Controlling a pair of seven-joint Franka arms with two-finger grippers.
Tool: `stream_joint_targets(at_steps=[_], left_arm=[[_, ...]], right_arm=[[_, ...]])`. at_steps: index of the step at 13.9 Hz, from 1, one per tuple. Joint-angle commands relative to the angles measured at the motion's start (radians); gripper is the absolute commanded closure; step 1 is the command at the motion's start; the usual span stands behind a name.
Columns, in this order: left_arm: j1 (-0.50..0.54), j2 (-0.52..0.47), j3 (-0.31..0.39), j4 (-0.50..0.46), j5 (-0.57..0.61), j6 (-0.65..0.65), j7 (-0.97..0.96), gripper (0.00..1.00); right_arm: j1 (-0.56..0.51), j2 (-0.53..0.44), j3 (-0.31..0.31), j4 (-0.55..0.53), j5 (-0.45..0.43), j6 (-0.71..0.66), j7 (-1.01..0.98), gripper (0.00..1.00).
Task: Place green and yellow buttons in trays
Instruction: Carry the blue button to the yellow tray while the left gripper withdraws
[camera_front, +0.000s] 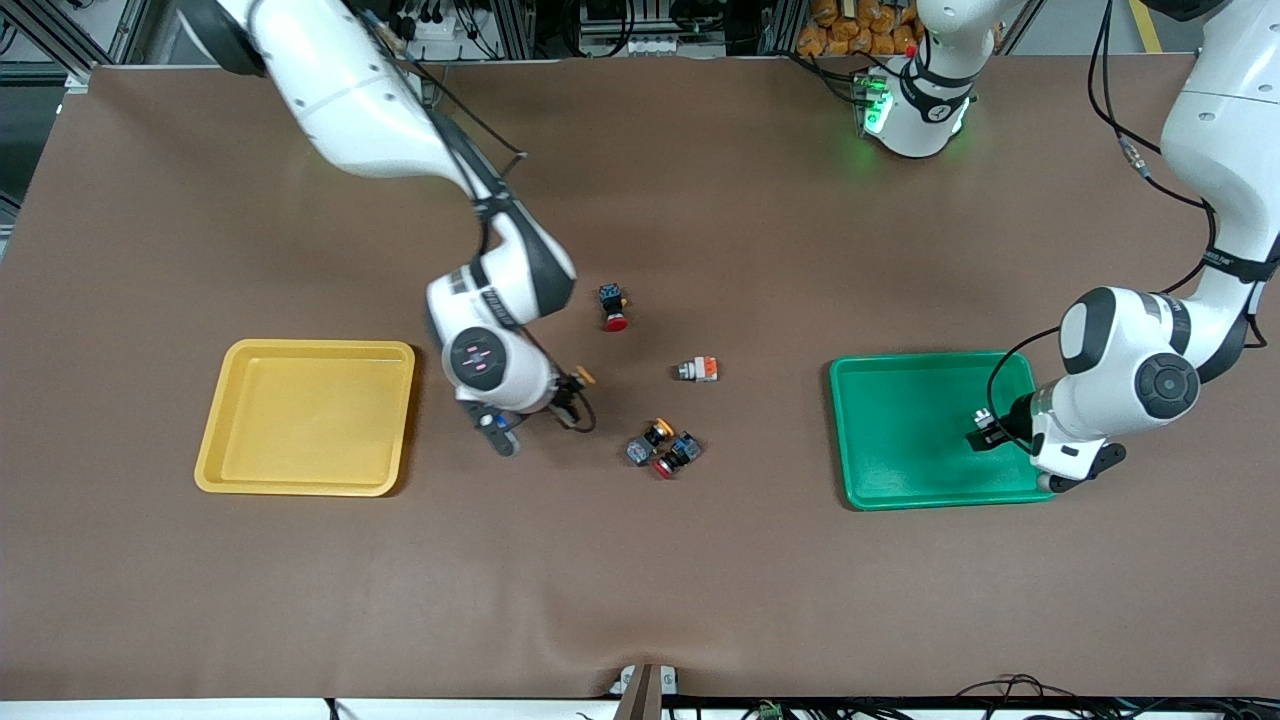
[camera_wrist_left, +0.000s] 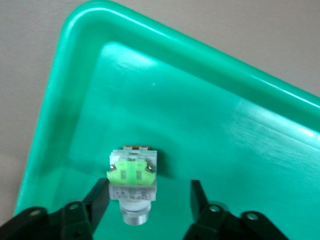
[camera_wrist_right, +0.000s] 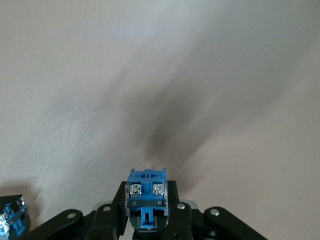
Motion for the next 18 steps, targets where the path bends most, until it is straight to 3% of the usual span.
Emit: stream_joint_targets(at_steps=[1, 6, 9, 14, 18], left_arm=[[-0.006, -0.047, -0.082, 0.012, -0.063, -0.099, -0.057, 0.00], [-0.029, -0.060, -0.255, 0.009, -0.081, -0.155, -0.370, 0.00], [-0.124, -0.050, -0.259, 0.000, -0.081, -0.152, -0.536, 0.00], [-0.265, -0.020, -0.257, -0.018, -0.072, -0.123, -0.991, 0.00], [-0.366, 0.037, -0.240, -0.008, -0.077, -0.035, -1.174, 0.00]], right_arm=[[-0.072, -0.090, -0.002, -0.045, -0.022, -0.091, -0.194, 0.98], [-0.118, -0.130, -0.121, -0.139, -0.117, -0.082, -0.542, 0.98], [-0.242, -0.127, -0.125, -0.150, -0.115, -0.097, -0.809, 0.98], [-0.446, -0.075, -0.125, -0.159, -0.103, -0.024, -1.223, 0.97], [-0.477, -0.039, -0.125, -0.160, -0.101, 0.012, -1.276, 0.92]])
